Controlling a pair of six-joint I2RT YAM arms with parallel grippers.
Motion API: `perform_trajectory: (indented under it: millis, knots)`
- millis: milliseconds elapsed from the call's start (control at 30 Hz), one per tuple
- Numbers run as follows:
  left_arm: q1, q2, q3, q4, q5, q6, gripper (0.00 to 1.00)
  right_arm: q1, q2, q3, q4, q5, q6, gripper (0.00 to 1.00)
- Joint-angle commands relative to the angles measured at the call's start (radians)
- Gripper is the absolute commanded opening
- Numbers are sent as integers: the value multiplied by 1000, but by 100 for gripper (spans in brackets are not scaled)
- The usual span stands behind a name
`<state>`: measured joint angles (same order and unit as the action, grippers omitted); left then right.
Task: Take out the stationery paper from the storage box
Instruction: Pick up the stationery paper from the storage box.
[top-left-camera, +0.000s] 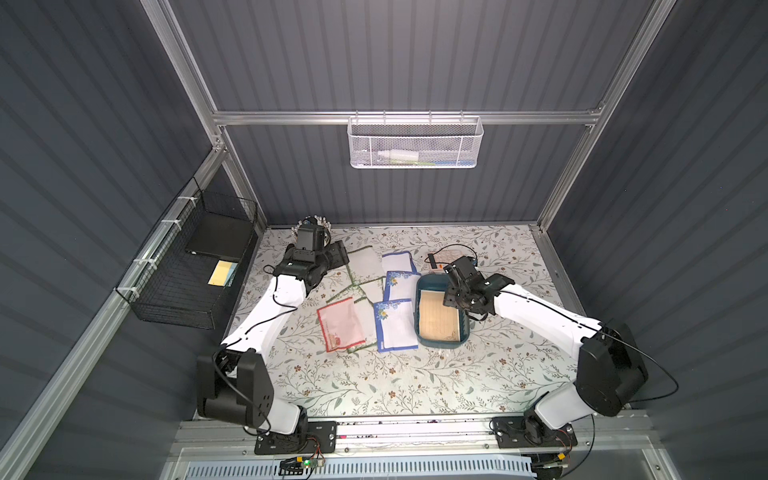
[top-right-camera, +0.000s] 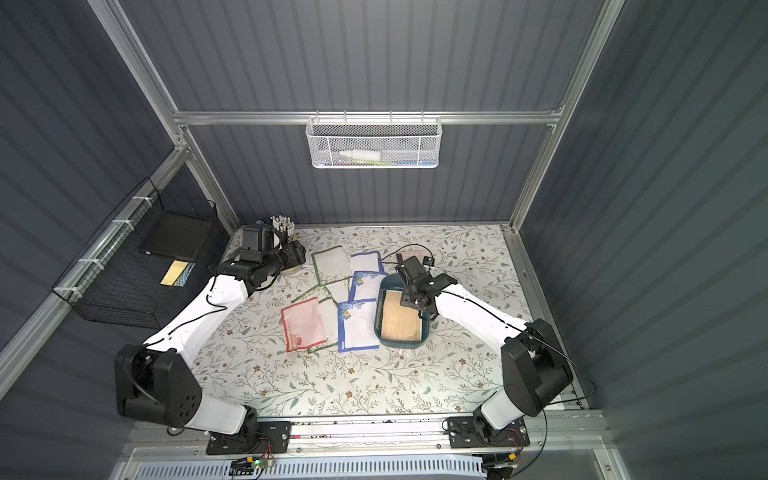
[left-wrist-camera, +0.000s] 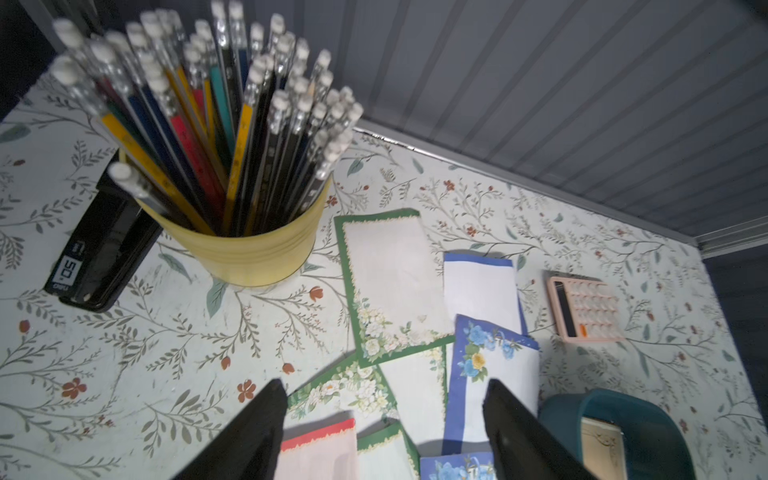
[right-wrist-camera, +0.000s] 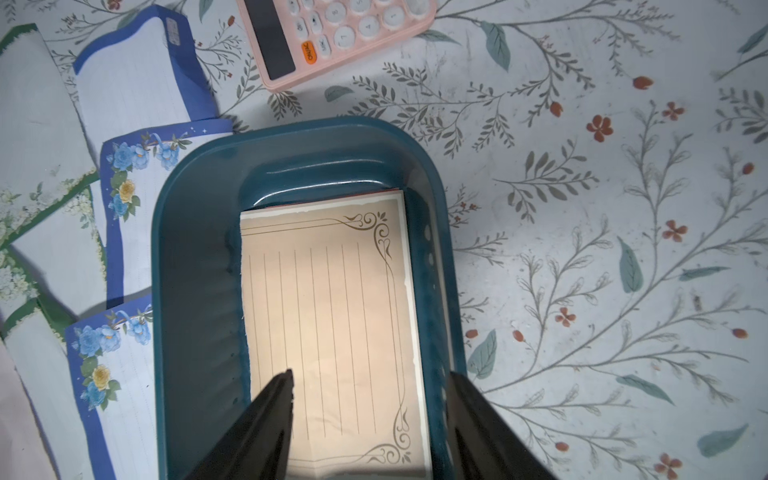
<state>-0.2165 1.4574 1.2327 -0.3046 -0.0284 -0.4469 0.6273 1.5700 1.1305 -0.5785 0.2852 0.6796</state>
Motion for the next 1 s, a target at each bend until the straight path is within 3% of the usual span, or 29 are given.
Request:
perform_trajectory:
  millis: [0,333,433,967]
  knots:
    - [-18,-32,-43,22,-6,-8,77,1,78,25,-22,-12,-16,64]
    - [-34,-42,-122,50,13,-19,73,-7,272,126,-33,29,-28,77]
    - [-35,-49,-137,50,13,-19,73,-16,305,132,-18,17,-13,85]
    - [-35,-43,-167,39,-11,-6,73,-58,398,-1,160,-159,40,86]
